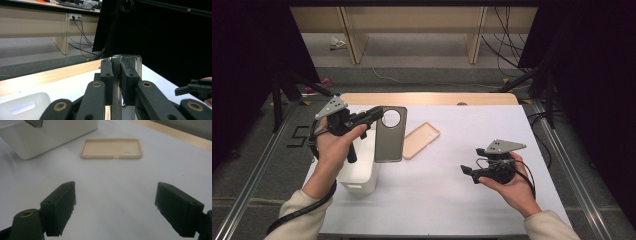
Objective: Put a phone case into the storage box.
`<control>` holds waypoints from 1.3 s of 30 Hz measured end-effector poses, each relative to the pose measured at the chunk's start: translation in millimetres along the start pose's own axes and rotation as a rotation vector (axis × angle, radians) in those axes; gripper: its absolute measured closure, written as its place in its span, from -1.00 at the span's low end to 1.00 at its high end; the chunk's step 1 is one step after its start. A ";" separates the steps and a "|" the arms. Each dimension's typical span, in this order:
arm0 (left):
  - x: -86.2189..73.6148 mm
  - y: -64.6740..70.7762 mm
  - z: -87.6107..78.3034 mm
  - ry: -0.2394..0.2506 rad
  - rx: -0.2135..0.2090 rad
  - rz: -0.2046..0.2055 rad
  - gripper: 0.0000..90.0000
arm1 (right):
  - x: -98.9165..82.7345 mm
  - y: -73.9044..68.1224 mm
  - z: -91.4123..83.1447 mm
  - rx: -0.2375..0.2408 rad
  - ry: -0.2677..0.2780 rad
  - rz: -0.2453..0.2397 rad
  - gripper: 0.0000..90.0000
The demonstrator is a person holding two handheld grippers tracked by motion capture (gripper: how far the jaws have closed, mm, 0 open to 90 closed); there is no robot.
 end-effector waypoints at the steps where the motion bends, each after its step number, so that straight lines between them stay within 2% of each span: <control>1: 1.2 -0.3 -0.6 0.002 0.000 0.000 0.81 | 0.0 0.0 0.1 0.000 0.000 0.001 -0.60; 17: 9.7 -15.4 -5.2 0.014 0.018 -0.011 0.81 | 0.1 0.2 0.7 0.000 0.003 0.008 -0.60; 32: 24.3 -41.4 -11.7 0.017 0.047 -0.014 0.81 | -0.4 0.6 1.1 -0.002 0.001 0.012 -0.61; 39: 30.8 -56.2 -11.7 0.019 0.059 -0.027 0.81 | -0.5 1.0 1.5 -0.003 0.001 0.012 -0.61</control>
Point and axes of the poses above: each handheld gripper's, and its own axes: z roughly forward along the jaws, x roughly out of its top, y roughly to its right, the point moved 8 cm from there along z, roughly forward along the jaws, and after that the axes turned 2 degrees about -y, right-handed, at the moved point
